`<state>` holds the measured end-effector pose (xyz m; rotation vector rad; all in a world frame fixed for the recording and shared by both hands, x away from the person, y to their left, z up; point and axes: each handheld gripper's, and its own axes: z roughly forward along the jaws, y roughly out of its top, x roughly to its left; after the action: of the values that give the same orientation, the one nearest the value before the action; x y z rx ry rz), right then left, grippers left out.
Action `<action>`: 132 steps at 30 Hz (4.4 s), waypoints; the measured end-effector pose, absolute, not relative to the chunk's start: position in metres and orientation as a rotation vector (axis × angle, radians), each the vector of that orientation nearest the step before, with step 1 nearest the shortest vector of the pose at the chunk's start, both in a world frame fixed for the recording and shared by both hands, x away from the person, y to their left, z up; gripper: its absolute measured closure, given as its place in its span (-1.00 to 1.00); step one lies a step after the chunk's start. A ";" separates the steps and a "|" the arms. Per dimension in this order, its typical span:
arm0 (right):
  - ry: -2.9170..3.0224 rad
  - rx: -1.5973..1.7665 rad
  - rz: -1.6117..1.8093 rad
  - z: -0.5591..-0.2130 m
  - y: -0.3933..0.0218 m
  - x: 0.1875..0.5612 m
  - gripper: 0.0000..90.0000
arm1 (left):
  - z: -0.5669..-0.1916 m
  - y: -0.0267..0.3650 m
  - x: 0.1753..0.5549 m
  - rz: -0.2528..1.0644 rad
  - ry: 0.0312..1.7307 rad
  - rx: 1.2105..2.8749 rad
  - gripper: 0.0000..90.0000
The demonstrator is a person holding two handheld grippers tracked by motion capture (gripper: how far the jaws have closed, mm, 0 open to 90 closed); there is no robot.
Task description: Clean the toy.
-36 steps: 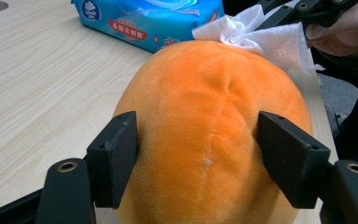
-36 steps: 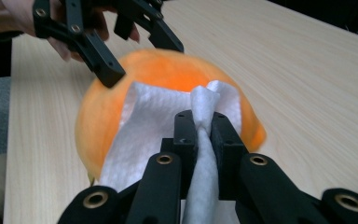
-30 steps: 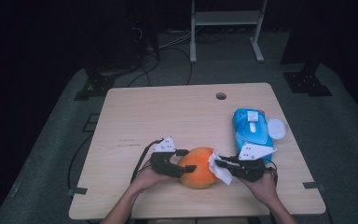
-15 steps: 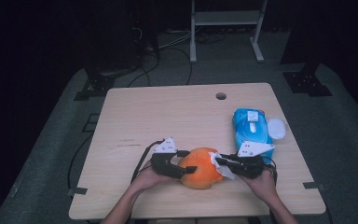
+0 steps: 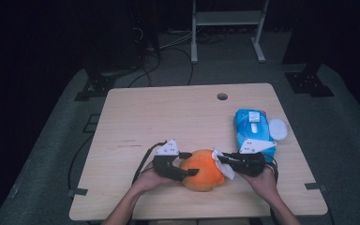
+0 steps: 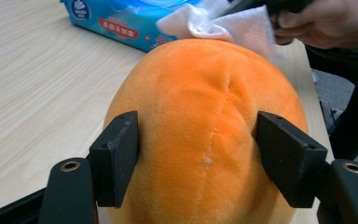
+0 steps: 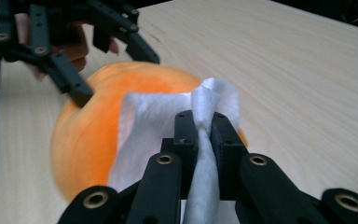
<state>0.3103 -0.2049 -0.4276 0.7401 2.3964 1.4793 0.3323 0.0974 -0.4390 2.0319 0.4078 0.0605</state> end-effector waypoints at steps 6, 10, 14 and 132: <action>2.447 0.730 1.488 -0.431 -0.209 0.295 0.82 | -0.439 0.098 0.334 0.058 0.438 2.026 -0.31; 2.450 0.722 1.482 -0.428 -0.211 0.291 0.82 | -0.439 0.095 0.333 0.058 0.421 2.025 -0.31; 2.417 0.715 1.508 -0.421 -0.208 0.298 0.82 | -0.437 0.089 0.328 0.057 0.370 2.036 -0.31; 2.391 0.478 1.461 -0.404 -0.200 0.274 0.83 | -0.434 0.062 0.313 0.049 0.341 2.055 -0.25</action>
<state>0.2742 -0.1996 -0.4038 0.4780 2.3906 1.4614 0.3133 0.0624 -0.4343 2.0555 0.3412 0.0488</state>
